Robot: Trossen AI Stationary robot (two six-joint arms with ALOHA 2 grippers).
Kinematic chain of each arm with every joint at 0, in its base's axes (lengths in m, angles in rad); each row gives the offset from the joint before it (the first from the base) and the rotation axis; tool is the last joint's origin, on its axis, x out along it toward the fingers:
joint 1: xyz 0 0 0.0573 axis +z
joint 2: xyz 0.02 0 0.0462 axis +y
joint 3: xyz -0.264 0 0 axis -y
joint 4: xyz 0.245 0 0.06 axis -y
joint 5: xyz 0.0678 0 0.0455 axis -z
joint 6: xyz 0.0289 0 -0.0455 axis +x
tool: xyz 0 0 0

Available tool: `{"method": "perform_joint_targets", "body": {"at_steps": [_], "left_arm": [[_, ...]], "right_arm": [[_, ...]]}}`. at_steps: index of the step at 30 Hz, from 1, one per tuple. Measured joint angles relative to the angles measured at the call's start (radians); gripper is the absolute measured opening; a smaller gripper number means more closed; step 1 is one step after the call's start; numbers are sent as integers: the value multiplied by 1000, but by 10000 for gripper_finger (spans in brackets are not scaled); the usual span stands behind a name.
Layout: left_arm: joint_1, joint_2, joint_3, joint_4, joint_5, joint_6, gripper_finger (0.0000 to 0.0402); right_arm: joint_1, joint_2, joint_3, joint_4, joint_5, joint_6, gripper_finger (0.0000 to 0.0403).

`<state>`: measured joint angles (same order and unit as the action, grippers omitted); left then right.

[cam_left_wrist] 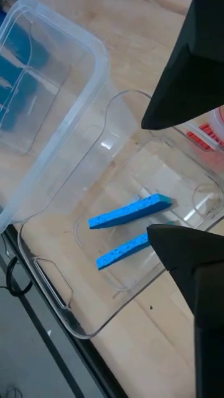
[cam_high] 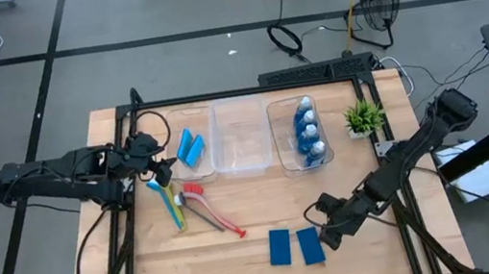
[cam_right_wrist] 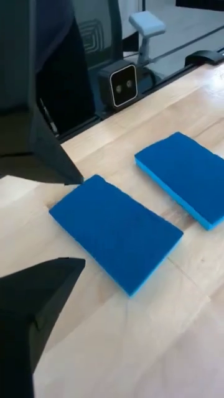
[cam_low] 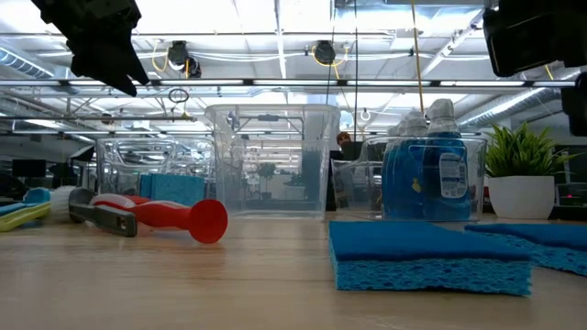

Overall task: Pick & Place Kitchen Sink Supplies
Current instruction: Put the blue sponge into the left transparent bin

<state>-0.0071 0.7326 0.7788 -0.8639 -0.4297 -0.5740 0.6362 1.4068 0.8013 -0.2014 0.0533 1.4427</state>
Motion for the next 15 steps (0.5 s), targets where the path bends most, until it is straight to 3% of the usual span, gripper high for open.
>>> {"method": "perform_joint_targets", "body": {"at_steps": [6,15], "left_arm": [[0,0,0,0,2,0,267],[0,0,0,-1,2,19,267]], "right_arm": [[7,116,0,98,-17,56,214],[5,213,0,118,-53,137,211]]}}
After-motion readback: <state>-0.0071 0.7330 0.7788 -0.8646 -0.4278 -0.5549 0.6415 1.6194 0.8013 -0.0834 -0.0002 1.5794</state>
